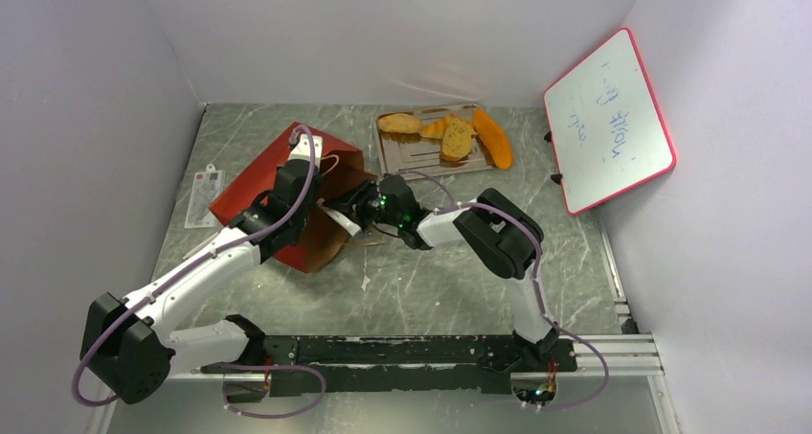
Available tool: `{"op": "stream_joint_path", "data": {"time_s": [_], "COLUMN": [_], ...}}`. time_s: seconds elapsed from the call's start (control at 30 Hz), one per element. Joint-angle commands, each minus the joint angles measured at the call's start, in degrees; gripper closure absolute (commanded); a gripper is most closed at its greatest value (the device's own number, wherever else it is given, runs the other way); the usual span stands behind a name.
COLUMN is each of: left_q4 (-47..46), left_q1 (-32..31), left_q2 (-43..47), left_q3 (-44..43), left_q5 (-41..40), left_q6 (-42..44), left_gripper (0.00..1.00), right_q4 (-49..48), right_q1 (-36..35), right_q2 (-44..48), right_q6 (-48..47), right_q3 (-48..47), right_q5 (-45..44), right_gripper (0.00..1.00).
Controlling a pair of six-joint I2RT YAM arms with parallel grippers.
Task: Take the fake bread out of the paper bag
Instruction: Take out the fake bread from the paper bag.
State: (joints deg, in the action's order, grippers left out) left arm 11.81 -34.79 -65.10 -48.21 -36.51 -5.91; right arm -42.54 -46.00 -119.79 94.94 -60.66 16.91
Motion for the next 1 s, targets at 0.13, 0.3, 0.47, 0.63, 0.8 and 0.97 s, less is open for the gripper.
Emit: {"op": "stream_joint_path", "data": {"time_s": [0.13,0.3,0.47,0.63,0.8,0.97], "left_q4": [-1.4,-1.6,-2.2,-2.7,-2.7,-2.2], "left_q1": [-0.3,-0.4,-0.6,-0.7,-0.7,-0.8], "left_q2": [1.6,1.7,1.8,2.2,2.4,2.2], "left_q3": [0.2,0.4,0.6,1.1,1.1,0.8], "left_q5": [1.7,2.3,2.9,3.1,2.6,1.1], "left_q6": [-1.0,-0.9,-0.6,-0.4,-0.3,-0.5], "left_gripper": [0.93,0.93,0.93,0.93,0.93,0.93], "right_q4": [-3.4,-2.8,-2.2,-1.2,-0.5,0.2], "right_q1": [0.4,0.9,1.0,1.1,1.1,1.1], "right_q2": [-3.0,-4.0,-5.8,-6.5,-6.6,-5.3], "right_q6": [1.3,1.2,1.2,1.5,1.6,0.7], "right_q3": [-3.5,-4.8,-6.8,-7.5,-7.5,-6.6], "right_q5": [-0.9,-1.2,-0.9,-1.6,-1.8,-1.9], "right_gripper": [0.55,0.55,0.54,0.59,0.86,1.0]}}
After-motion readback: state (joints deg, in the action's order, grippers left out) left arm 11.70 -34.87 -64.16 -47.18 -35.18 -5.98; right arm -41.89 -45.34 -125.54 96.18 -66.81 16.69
